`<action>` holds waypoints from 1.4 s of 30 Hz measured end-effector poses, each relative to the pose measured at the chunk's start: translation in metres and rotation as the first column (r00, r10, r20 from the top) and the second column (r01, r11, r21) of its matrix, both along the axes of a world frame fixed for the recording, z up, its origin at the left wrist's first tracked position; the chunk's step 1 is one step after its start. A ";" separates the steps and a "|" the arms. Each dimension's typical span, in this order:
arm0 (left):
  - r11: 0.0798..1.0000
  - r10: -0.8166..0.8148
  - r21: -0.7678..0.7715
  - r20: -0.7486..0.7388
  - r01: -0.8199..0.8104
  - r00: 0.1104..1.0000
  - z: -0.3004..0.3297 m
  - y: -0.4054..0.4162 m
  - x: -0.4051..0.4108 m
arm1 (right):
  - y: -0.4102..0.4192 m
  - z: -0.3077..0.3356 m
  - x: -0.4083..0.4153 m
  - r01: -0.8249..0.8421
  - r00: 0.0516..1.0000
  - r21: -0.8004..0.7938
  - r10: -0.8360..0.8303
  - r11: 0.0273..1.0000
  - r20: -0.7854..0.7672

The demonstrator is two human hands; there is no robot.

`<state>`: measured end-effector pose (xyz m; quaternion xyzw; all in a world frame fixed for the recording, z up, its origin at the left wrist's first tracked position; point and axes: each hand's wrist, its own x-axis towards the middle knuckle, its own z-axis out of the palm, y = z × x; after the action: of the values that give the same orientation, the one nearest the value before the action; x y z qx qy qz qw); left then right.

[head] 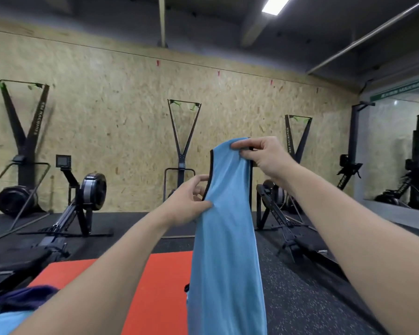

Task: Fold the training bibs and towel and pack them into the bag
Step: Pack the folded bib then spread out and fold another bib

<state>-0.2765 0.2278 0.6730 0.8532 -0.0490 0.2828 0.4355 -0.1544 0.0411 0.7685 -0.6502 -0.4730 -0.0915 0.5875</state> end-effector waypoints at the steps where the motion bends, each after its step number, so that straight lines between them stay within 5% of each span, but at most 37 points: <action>1: 1.000 0.010 0.025 -0.026 -0.009 1.000 -0.002 0.006 -0.005 | 0.000 0.004 0.001 0.014 1.000 0.009 -0.014 1.000 -0.008; 17: 0.950 0.268 0.231 -0.266 -0.208 0.926 -0.020 0.106 -0.096 | -0.022 0.032 0.034 0.273 0.961 0.064 -0.269 0.960 -0.069; 25: 0.854 0.430 0.373 -0.111 -0.363 0.896 0.023 0.129 -0.147 | -0.009 0.030 0.031 0.255 0.967 0.042 -0.253 0.966 -0.039; 30: 0.842 0.482 0.319 -0.080 -0.436 0.872 0.059 0.127 -0.177 | -0.007 0.023 0.021 0.203 0.978 0.022 -0.201 0.979 -0.051; 38: 0.789 0.560 0.241 0.098 -0.565 0.823 0.095 0.114 -0.203 | -0.018 0.023 0.001 0.158 0.984 -0.288 -0.127 0.944 0.121; 42: 0.751 0.555 0.304 0.192 -0.587 0.810 0.099 0.109 -0.216 | -0.020 0.024 -0.013 0.152 0.980 -0.301 -0.103 0.942 0.173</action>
<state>-0.4924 0.3370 0.7723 0.8768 0.1449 0.4270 0.1671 -0.1669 0.0215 0.7922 -0.7550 -0.4827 -0.1036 0.4316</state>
